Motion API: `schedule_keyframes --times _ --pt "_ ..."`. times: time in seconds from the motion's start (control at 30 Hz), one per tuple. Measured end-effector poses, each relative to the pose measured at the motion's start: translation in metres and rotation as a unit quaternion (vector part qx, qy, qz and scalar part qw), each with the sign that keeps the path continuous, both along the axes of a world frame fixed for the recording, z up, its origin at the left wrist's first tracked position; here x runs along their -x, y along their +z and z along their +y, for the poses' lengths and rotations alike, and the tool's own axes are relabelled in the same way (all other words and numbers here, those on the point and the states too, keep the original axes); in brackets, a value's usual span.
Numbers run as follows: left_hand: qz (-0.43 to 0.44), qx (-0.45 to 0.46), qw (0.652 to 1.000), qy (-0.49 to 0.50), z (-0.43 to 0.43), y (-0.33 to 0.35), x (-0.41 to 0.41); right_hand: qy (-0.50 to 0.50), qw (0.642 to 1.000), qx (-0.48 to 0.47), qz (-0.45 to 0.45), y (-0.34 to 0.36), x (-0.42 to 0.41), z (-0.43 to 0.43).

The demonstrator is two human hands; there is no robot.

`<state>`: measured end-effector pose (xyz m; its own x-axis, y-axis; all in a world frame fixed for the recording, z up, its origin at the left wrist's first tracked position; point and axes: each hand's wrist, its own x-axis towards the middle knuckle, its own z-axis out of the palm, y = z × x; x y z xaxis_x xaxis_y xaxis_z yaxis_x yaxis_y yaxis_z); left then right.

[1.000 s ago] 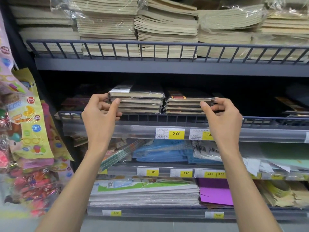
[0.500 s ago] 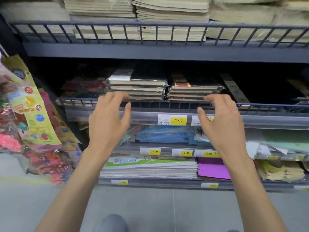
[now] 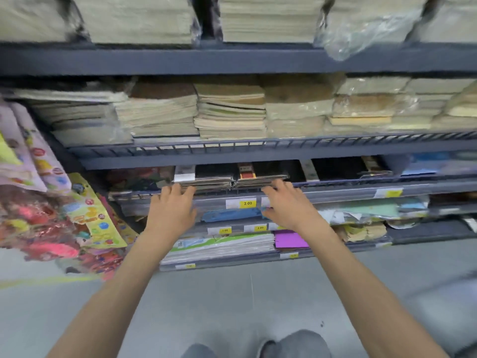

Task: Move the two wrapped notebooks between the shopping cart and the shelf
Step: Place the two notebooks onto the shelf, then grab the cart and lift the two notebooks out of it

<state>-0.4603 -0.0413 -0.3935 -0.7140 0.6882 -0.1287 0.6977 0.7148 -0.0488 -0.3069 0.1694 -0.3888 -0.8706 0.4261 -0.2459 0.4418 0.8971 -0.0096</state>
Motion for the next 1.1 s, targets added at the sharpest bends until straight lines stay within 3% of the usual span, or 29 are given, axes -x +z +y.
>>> schedule_keyframes --times 0.13,0.6,1.1 --pt "-0.015 0.070 0.997 -0.017 -0.003 0.053 -0.011 0.005 1.000 0.006 -0.028 0.055 -0.007 -0.010" --pt "-0.019 0.065 0.997 -0.046 -0.011 0.254 -0.028 -0.010 0.999 0.012 -0.052 0.254 -0.029 -0.024" --pt "0.047 0.016 0.985 -0.165 0.048 0.338 -0.096 -0.113 0.993 -0.019 -0.032 0.320 -0.125 -0.012"
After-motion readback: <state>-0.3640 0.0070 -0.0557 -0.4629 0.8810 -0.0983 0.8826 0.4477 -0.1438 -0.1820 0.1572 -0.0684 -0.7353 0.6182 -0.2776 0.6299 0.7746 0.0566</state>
